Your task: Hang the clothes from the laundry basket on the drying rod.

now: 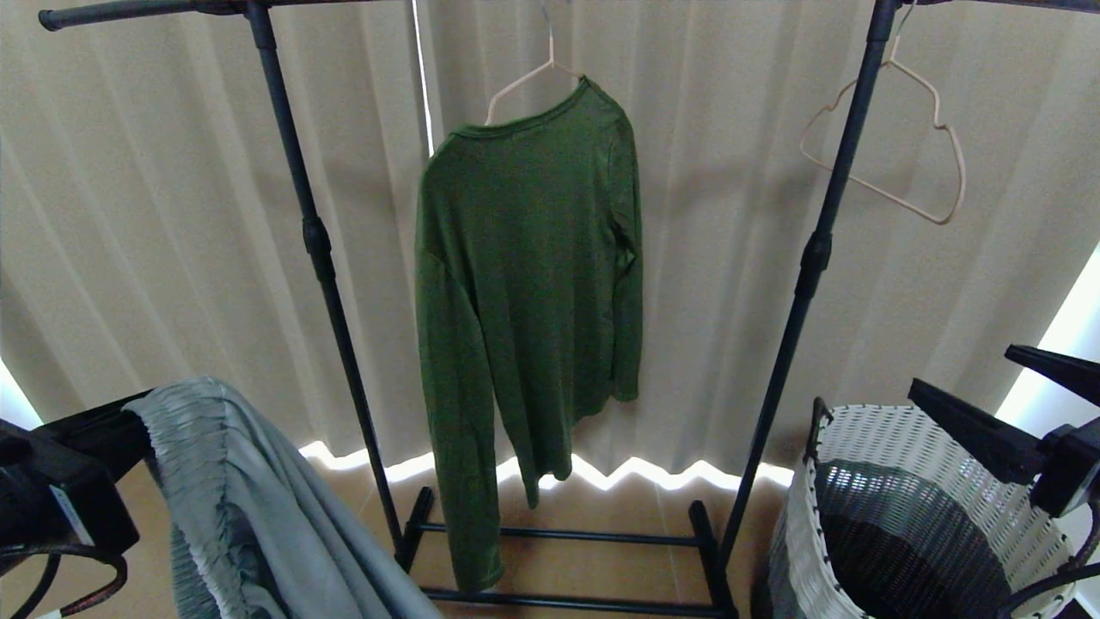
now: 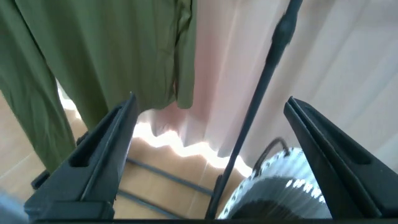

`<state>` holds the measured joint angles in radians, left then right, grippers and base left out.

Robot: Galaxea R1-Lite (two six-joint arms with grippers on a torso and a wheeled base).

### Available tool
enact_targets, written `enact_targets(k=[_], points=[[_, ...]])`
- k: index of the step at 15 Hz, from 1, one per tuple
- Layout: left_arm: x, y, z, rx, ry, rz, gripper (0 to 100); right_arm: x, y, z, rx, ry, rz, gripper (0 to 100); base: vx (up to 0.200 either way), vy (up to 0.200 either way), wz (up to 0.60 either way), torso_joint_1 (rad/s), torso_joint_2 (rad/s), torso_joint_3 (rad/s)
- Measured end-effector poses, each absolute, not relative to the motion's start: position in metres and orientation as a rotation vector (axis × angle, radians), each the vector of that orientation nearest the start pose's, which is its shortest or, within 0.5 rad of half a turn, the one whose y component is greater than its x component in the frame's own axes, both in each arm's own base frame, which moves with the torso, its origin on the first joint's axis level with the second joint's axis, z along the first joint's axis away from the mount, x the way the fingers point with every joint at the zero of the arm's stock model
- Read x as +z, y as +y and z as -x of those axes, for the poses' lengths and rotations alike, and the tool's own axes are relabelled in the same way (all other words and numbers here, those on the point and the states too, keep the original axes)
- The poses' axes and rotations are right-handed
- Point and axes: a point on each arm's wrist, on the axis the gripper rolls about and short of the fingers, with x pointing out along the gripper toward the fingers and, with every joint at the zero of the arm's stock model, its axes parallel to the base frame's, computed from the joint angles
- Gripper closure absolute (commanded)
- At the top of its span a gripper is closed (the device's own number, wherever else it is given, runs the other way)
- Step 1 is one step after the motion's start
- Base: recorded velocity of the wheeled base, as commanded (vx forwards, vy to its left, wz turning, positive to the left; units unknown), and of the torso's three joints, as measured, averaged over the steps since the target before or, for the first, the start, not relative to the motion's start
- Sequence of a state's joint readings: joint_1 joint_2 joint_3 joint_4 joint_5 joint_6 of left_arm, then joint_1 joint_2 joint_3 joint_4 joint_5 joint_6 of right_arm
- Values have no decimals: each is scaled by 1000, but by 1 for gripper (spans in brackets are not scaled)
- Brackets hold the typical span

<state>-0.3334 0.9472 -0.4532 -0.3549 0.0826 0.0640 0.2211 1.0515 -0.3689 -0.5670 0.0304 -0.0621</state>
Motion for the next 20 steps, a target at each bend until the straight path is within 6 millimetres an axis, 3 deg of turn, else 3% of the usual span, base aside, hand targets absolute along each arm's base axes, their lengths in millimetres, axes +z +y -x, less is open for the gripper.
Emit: enact_targets(k=[9, 20], points=[[192, -35, -109, -250, 195, -93, 100, 188, 20, -134, 179, 127, 71, 0, 0, 0, 0, 1, -7, -4], [184, -37, -115, -247, 219, -99, 100, 180, 19, -136, 173, 159, 74, 0, 0, 0, 0, 110, -406, -302]])
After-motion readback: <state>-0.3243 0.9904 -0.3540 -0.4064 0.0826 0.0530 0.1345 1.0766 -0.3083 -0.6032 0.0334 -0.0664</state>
